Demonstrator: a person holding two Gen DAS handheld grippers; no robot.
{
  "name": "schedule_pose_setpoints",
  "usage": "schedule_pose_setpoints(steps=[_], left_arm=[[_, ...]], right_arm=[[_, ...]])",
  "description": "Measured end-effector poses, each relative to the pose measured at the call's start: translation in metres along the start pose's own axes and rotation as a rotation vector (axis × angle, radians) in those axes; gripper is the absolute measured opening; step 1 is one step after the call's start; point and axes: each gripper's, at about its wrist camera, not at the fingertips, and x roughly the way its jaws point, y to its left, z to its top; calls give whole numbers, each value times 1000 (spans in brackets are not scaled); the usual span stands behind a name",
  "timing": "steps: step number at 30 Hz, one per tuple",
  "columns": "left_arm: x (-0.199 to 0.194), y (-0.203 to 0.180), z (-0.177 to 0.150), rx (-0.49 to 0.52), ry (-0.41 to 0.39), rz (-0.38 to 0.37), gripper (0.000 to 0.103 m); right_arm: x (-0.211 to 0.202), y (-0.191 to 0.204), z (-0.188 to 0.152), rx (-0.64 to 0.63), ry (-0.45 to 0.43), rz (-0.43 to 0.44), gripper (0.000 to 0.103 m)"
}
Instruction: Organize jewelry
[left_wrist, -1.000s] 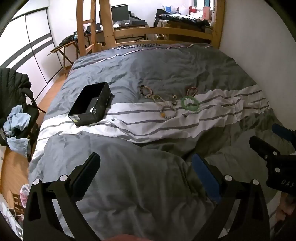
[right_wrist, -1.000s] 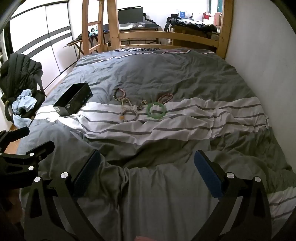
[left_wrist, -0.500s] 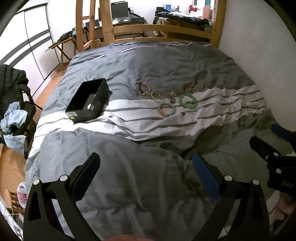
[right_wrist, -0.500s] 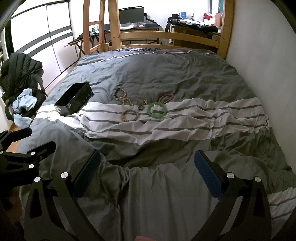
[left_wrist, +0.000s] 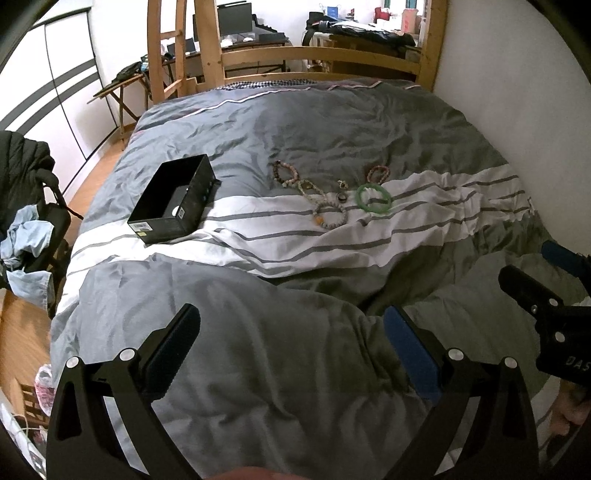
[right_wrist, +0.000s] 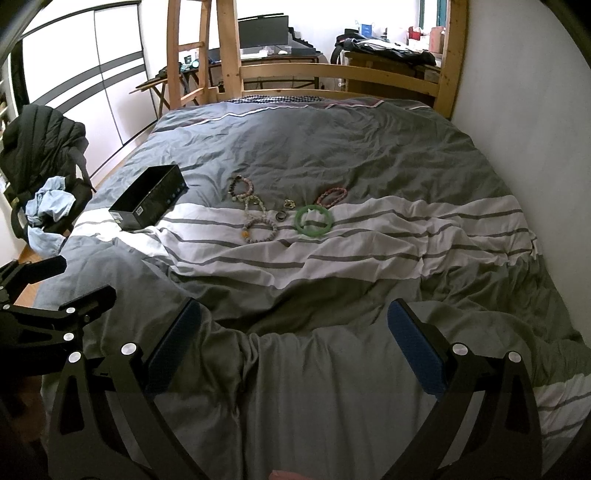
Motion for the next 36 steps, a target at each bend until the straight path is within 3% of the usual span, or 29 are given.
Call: schedule_pose_setpoints(steps=[36], left_arm=[[10, -1, -8, 6, 30, 9, 98]], right_arm=[[3, -1, 0, -1, 0, -1, 100]])
